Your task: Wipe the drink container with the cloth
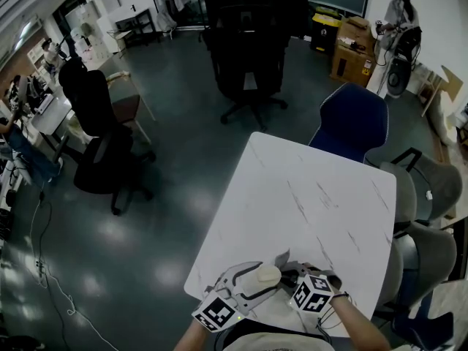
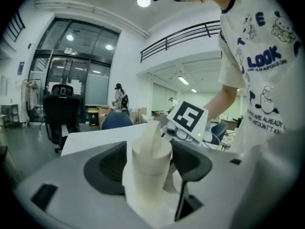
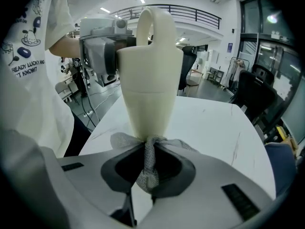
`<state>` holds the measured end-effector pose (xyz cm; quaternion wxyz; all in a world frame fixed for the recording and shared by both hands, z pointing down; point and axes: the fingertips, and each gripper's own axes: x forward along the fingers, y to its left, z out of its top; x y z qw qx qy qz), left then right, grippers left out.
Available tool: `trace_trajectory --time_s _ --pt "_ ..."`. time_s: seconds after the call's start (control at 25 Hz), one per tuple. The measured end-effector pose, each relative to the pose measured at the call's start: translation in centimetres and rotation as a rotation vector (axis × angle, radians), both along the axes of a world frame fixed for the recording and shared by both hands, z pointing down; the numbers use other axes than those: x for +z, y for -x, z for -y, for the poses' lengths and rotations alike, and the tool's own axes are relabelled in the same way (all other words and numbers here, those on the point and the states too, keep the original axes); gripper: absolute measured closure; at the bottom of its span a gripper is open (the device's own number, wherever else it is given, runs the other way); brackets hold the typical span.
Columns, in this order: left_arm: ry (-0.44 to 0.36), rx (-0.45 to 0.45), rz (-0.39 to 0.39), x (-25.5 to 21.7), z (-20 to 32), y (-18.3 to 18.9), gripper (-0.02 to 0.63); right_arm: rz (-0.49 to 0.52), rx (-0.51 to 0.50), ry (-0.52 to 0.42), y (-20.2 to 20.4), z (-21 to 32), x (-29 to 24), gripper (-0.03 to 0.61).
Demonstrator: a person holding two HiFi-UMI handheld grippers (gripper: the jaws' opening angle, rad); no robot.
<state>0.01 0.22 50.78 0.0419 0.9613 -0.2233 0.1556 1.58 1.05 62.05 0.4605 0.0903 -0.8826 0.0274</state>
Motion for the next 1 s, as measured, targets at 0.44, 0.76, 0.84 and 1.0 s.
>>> trace_trajectory --time_s 0.44,0.76,0.84,1.0 --pt "0.043 -0.295 -0.015 0.4 -0.2 -0.2 0.337 -0.001 0.017 0.0 0.0 -0.1 0.3 0.522" --pt "0.02 -0.435 0.024 0.5 0.4 0.0 0.339 -0.002 0.036 0.001 0.0 0.0 1.2 0.522" --pt "0.02 -0.45 0.031 0.5 0.4 0.0 0.339 -0.005 0.041 0.003 0.0 -0.1 1.6 0.522" --pt "0.014 -0.463 0.018 0.5 0.4 0.1 0.339 -0.003 0.058 0.017 0.1 -0.2 2.1 0.522"
